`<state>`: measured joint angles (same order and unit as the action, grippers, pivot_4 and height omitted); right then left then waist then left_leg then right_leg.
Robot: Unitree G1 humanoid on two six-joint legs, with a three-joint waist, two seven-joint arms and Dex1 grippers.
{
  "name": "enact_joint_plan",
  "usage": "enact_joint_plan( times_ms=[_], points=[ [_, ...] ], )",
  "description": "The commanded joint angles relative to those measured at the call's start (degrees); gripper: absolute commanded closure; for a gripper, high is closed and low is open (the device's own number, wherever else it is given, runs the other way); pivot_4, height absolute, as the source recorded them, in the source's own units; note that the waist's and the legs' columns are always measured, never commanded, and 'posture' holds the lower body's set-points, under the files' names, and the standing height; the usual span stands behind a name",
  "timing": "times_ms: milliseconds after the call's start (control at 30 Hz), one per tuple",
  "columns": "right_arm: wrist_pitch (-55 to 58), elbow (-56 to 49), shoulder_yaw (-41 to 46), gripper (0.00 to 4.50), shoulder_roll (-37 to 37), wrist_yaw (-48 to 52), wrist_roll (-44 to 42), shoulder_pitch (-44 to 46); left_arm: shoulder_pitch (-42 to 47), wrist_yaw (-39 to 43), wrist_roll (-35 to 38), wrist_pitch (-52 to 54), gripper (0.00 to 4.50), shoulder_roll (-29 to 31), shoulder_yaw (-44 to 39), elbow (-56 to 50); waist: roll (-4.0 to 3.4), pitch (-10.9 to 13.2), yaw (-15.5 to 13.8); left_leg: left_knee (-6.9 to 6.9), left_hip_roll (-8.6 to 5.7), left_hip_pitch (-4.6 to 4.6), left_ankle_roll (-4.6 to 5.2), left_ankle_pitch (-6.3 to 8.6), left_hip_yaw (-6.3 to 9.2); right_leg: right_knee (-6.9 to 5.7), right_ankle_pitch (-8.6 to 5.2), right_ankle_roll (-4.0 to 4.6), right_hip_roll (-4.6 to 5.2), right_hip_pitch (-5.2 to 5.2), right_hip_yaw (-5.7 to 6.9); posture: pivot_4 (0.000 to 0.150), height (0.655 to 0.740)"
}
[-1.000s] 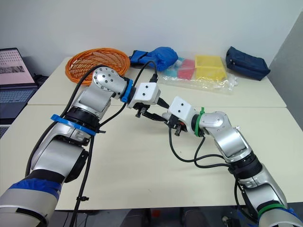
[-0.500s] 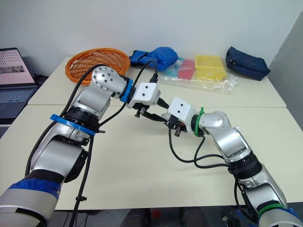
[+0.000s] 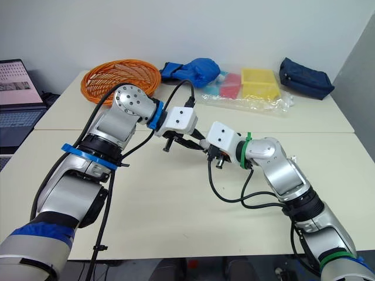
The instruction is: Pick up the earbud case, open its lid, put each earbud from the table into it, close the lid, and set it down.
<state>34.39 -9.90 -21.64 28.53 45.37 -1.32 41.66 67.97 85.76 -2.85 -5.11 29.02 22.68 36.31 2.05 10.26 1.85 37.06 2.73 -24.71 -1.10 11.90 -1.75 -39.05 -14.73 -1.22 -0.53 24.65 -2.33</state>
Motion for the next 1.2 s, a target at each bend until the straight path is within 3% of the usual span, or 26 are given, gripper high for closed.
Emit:
enact_joint_plan(
  times_ms=[33, 433, 533, 633, 1200],
  points=[
    [-1.38, -1.74, 0.10, 3.62, -0.62, 0.78, 0.09, 1.11, 0.61, 0.36, 1.32, -0.05, 4.46, -0.69, -1.79, -1.80, 0.00, 0.00, -0.04, 0.00, 0.00, 0.00, 0.00, 0.00, 0.01, 0.00, 0.07, 0.13, 0.00, 0.00, 0.01, 0.150, 0.7400],
    [-1.15, -1.43, 0.41, 3.62, -0.63, 1.66, 0.23, 0.72, 0.72, 0.14, 1.49, -2.25, 4.46, -0.71, -2.30, -1.32, 0.00, 0.00, -0.06, 0.02, 0.00, 0.00, 0.00, 0.00, -0.01, 0.00, 0.09, 0.15, 0.01, 0.00, 0.00, 0.150, 0.7400],
    [-1.16, -1.06, 0.58, 3.62, -0.17, 1.84, 0.35, 0.48, 0.24, 0.99, 1.74, -1.63, 3.90, -0.19, -2.28, -2.25, 0.00, 0.00, -0.06, 0.02, 0.00, 0.00, 0.00, 0.00, -0.01, 0.00, 0.09, 0.15, 0.01, 0.00, 0.00, 0.150, 0.7400],
    [-1.28, -0.67, 0.48, 3.62, -0.08, 1.98, 0.58, 0.32, 0.79, -0.76, 1.51, -0.68, 3.01, -0.89, -2.73, -2.34, 0.00, 0.00, -0.06, 0.02, 0.00, 0.00, 0.00, 0.00, -0.01, 0.00, 0.09, 0.15, 0.01, 0.00, 0.00, 0.150, 0.7400],
    [-1.25, -0.11, 0.09, 3.62, -1.01, 2.12, 1.10, 0.90, -0.05, 0.04, 1.24, 3.27, 3.01, -1.38, -1.75, -7.39, 0.00, 0.00, -0.04, 0.03, 0.00, 0.00, 0.00, 0.00, 0.00, -0.02, 0.09, 0.15, 0.00, 0.00, 0.00, 0.150, 0.7400]
  ],
)
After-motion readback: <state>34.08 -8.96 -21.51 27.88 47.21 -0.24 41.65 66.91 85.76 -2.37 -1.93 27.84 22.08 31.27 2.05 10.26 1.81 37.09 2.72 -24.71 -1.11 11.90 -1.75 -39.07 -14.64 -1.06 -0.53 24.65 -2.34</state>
